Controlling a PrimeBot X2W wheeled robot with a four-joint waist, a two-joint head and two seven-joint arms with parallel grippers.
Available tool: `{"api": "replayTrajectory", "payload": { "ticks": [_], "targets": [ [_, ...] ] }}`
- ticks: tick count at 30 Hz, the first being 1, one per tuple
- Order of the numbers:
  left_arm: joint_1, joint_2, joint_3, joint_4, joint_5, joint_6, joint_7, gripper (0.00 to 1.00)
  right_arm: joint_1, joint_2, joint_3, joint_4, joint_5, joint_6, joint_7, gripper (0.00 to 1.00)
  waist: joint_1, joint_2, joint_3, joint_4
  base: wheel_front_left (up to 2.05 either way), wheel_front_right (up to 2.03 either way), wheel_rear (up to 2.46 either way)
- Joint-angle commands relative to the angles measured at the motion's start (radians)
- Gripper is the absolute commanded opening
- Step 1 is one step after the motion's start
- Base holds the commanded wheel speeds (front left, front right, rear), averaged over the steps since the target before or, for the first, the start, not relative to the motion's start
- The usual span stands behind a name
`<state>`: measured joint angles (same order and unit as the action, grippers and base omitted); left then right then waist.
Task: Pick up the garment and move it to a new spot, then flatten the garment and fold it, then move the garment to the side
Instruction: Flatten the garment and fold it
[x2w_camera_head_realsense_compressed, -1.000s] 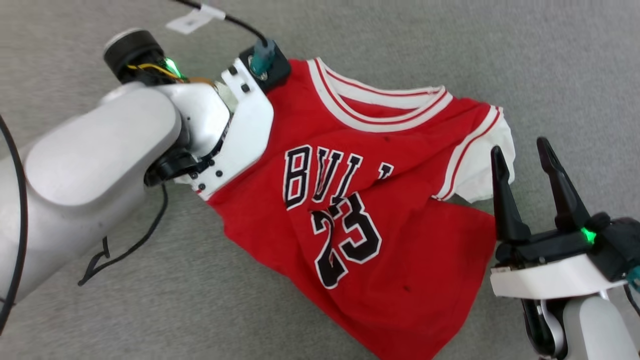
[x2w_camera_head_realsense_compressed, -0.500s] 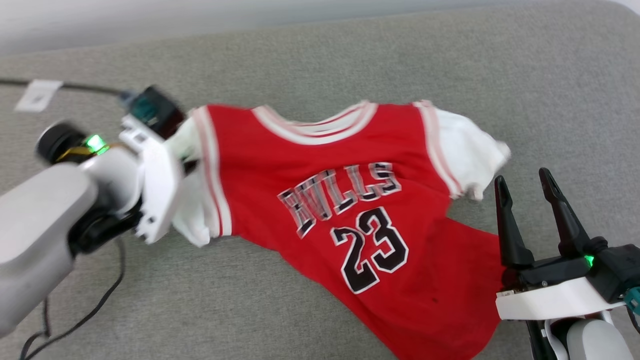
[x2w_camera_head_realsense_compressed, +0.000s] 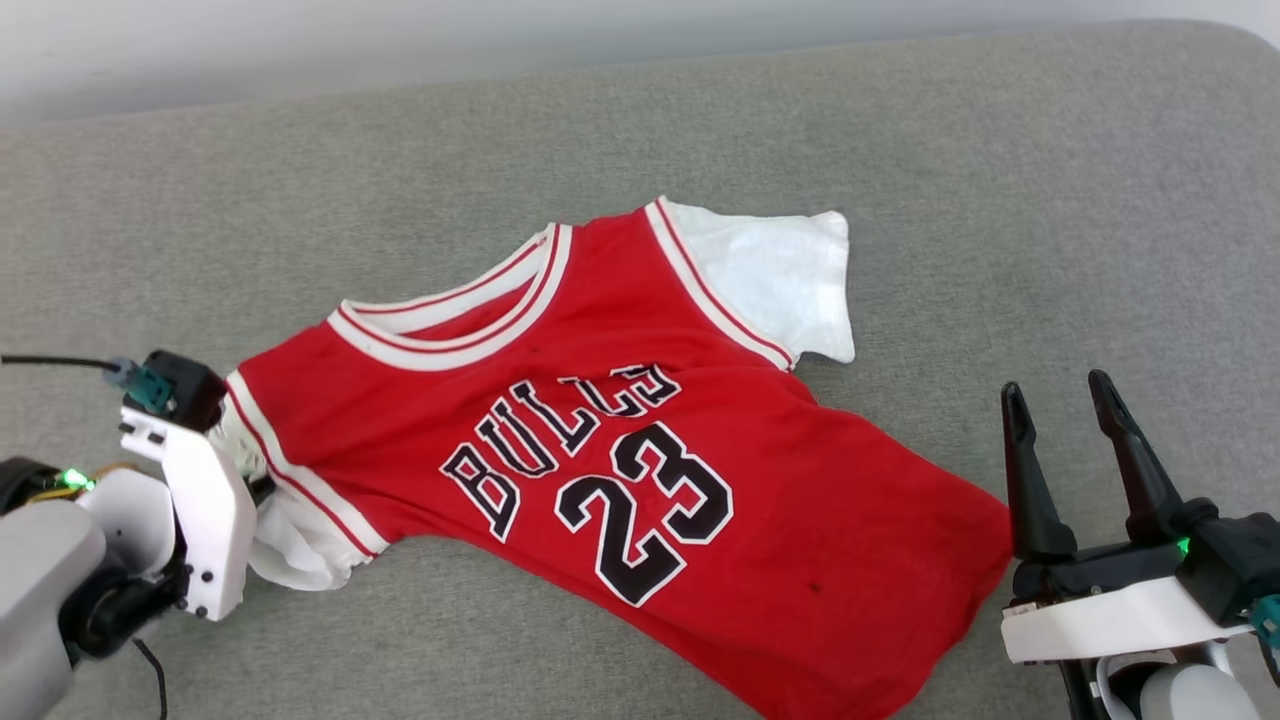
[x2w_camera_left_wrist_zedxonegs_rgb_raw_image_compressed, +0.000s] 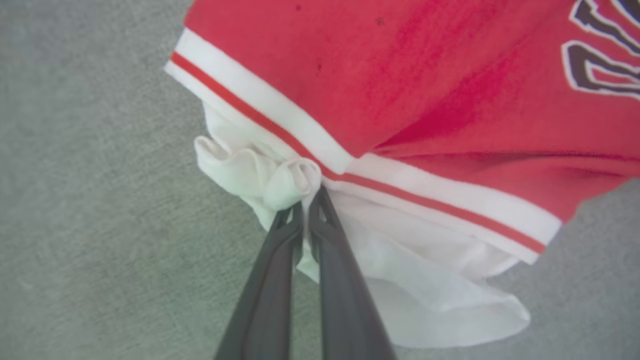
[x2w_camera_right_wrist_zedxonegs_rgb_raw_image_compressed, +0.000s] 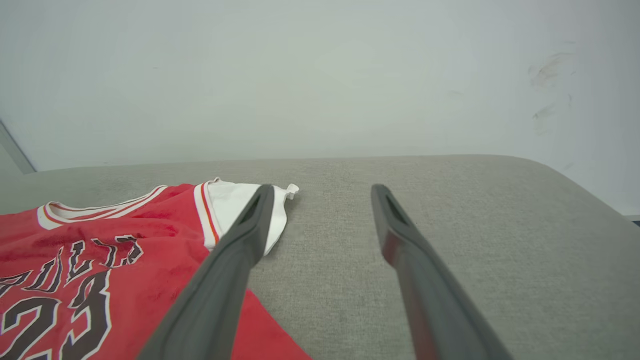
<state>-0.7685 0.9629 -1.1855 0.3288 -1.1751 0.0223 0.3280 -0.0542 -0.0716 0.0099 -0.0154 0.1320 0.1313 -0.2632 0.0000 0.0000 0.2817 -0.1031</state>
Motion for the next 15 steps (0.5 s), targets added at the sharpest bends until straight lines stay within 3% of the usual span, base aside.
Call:
{"api": "replayTrajectory", "payload": {
  "ticks": [1,3,4,5,10,15],
  "targets": [
    [0.054,-0.001,-0.028,0.023,-0.004,0.008,0.015,0.0,0.014,0.001,0.002,0.003,-0.002,-0.001,-0.002,1.0,0.0,0.0,-0.006,0.006,0.0,0.0,0.0],
    [0.064,-0.006,-0.032,0.035,-0.004,0.009,0.011,0.05,0.012,0.001,0.006,0.003,-0.001,-0.001,-0.002,1.0,0.0,0.0,-0.016,0.014,0.0,0.0,0.0],
    [0.062,-0.007,-0.032,0.038,0.003,0.011,0.007,0.22,0.012,0.001,0.007,0.004,-0.001,-0.001,-0.002,1.0,0.0,0.0,-0.023,0.018,0.0,0.0,0.0],
    [0.052,-0.005,-0.028,0.037,0.015,0.015,-0.005,1.0,0.013,0.002,0.008,0.005,-0.001,-0.001,-0.002,1.0,0.0,0.0,-0.03,0.022,0.0,0.0,0.0],
    [-0.031,0.024,-0.003,-0.019,0.065,0.02,-0.031,1.0,0.024,0.002,0.005,0.007,-0.001,-0.001,-0.002,1.0,0.0,0.0,-0.069,0.037,0.0,0.0,0.0],
    [-0.119,0.085,0.018,-0.126,0.121,0.031,0.01,1.0,0.043,0.006,-0.001,0.006,0.005,-0.001,-0.002,1.0,0.0,0.0,-0.092,0.042,0.0,0.0,0.0]
  ]
}}
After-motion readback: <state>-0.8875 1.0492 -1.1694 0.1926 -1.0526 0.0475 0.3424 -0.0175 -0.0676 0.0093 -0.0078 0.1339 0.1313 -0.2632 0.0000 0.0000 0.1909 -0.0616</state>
